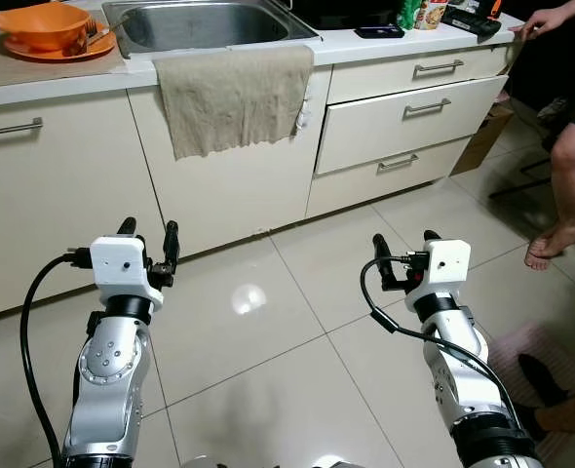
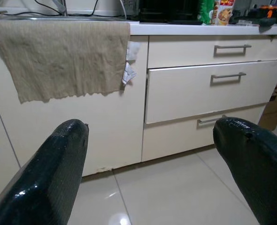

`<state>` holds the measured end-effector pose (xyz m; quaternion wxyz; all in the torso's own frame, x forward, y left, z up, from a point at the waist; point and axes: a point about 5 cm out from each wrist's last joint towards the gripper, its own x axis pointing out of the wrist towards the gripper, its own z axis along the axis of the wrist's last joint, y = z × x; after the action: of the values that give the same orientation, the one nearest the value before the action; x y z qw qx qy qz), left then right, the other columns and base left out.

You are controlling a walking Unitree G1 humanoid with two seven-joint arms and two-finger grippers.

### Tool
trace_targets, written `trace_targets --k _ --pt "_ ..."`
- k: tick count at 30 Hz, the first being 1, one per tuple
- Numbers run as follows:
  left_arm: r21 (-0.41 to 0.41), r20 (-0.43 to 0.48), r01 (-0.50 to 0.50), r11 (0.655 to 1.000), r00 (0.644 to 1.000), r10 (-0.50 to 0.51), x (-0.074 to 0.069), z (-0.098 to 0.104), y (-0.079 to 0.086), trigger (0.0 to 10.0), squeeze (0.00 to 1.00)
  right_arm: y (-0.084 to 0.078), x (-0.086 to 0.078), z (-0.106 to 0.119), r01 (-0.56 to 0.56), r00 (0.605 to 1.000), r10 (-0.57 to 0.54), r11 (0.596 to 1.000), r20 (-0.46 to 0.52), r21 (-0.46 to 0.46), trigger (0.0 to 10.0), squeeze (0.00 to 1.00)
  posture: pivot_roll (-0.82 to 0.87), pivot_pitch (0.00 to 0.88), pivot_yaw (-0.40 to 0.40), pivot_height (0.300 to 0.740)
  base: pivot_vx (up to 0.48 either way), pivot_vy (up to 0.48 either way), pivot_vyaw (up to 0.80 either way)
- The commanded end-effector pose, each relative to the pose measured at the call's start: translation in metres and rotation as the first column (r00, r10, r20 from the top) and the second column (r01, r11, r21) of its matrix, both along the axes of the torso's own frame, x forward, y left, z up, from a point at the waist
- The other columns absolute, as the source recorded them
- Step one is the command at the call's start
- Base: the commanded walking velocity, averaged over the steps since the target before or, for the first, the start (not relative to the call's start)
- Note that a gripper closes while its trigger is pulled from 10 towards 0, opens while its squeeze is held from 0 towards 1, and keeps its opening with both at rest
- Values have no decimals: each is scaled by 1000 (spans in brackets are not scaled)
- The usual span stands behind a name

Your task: Kitchen organization

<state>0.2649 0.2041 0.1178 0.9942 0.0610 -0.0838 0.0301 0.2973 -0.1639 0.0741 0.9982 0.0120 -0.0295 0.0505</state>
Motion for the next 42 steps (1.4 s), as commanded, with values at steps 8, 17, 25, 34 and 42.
trace_targets --k 8,17,25,34,42 --pt "55 -28 12 998 1000 -11 -2 -8 -2 10000 0 -6 -1 -3 6 1000 -6 1000 7 9 10000 0 -26 51 -74 740 349 0 0" --pt "74 -15 17 997 1000 -16 1 0 5 10000 0 9 1 -3 -47 999 47 999 19 0 10000 0 -3 81 -29 740 357 0 0" --pt "77 -21 -17 997 1000 19 -3 3 19 10000 0 15 4 -6 -44 999 44 999 11 26 10000 0 34 84 -12 740 355 0 559" --pt "43 -24 -68 997 997 69 -10 -2 21 10000 0 25 11 -3 -94 996 93 995 9 27 10000 0 58 70 -56 740 360 0 712" --pt "39 -20 -67 997 997 68 -8 -2 19 10000 0 28 14 -1 -111 994 110 993 13 28 10000 0 60 58 -72 740 352 0 769"
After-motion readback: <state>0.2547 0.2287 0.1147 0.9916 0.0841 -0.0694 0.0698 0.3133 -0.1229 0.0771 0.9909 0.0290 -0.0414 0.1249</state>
